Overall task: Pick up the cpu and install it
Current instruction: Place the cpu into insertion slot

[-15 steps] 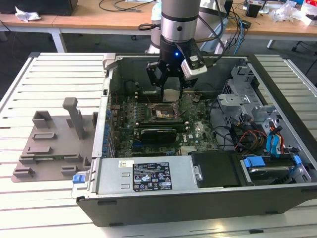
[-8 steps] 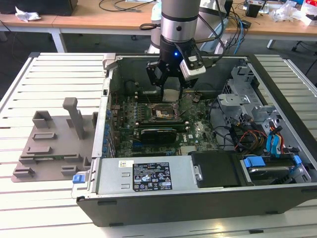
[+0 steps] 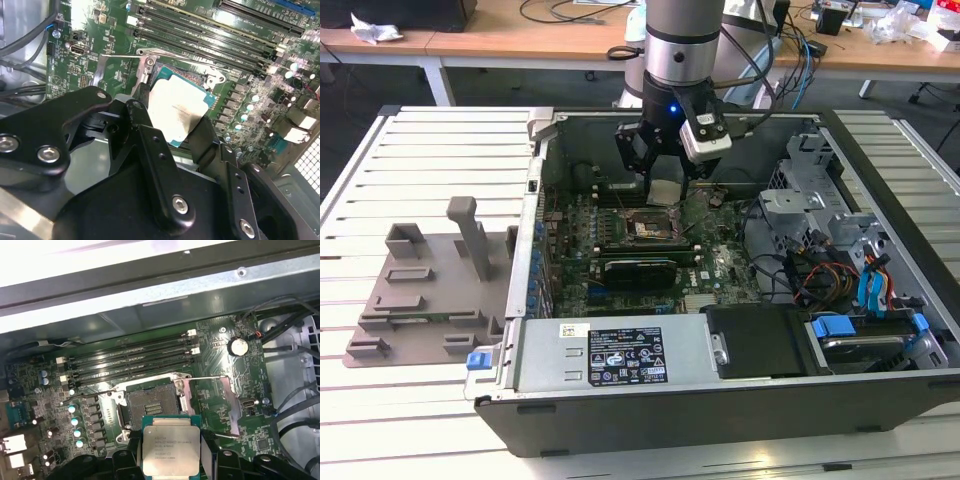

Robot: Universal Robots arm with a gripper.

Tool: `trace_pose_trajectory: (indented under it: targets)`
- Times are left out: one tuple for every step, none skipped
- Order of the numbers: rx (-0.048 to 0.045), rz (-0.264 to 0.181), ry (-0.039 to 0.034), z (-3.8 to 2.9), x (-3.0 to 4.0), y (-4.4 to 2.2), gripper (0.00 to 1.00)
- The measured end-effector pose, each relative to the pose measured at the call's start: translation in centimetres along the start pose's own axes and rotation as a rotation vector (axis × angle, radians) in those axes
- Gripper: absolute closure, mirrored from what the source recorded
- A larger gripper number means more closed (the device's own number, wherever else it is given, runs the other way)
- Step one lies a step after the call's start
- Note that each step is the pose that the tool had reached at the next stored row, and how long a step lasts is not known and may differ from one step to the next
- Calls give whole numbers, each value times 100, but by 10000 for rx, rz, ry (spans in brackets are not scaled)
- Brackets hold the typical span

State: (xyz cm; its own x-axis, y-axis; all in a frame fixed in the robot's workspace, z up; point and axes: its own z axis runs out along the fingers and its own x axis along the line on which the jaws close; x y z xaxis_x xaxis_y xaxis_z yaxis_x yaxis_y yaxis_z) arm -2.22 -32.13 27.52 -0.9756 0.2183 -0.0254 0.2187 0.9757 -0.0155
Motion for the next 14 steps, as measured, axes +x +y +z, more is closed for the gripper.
trace_pose_trajectory:
  targets:
    - [1, 45, 1, 0, 0, 0, 45]
    - [3, 99, 1, 0, 0, 0, 45]
    - [4, 141, 2, 0, 0, 0, 45]
    - [6, 211, 4, 1, 0, 0, 45]
    - [8, 293, 4, 1, 0, 0, 45]
    - [10, 330, 5, 1, 0, 0, 45]
    - [11, 382, 6, 1, 0, 0, 45]
    - [12, 421, 6, 1, 0, 0, 45]
    - [14, 462, 7, 1, 0, 0, 45]
    - [15, 552, 8, 2, 0, 0, 45]
    - [17, 611, 9, 2, 0, 0, 45]
    - [19, 646, 9, 3, 0, 0, 45]
    - [22, 690, 10, 3, 0, 0, 45]
    - [24, 725, 10, 3, 0, 0, 45]
